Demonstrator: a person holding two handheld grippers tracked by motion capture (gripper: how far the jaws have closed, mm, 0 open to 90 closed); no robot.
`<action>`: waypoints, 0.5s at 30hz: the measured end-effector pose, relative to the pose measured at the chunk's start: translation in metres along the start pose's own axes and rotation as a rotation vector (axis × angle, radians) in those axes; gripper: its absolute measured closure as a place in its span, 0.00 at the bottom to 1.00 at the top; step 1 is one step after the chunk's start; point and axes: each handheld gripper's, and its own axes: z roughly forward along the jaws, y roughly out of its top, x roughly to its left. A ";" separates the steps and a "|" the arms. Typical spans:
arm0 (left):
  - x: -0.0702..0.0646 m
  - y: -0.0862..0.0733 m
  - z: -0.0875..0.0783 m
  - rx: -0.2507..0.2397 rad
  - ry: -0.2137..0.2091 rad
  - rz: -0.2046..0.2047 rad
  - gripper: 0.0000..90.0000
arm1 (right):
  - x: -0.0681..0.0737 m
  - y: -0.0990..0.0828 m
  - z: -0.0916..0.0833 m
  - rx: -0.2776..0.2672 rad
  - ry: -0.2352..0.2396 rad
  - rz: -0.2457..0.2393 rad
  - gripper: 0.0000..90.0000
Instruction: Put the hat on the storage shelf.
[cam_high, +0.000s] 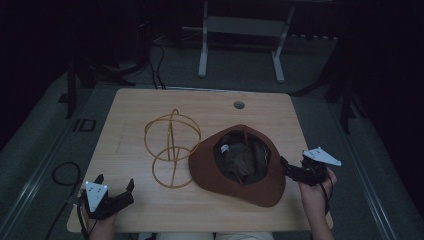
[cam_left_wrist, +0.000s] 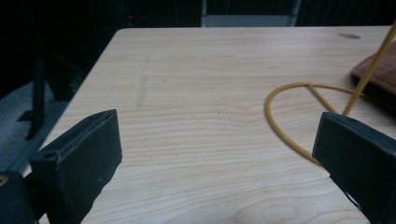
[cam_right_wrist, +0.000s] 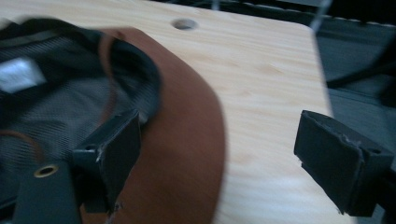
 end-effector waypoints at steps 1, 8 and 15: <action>0.000 0.000 0.000 0.002 0.000 -0.001 0.02 | 0.003 0.004 0.002 -0.003 0.021 -0.003 0.16; -0.004 -0.001 0.003 0.087 -0.018 0.027 0.02 | 0.019 0.029 0.019 -0.012 0.149 -0.049 0.22; -0.010 0.000 0.005 0.097 -0.029 0.062 0.02 | 0.034 0.044 0.057 0.119 0.140 -0.058 0.21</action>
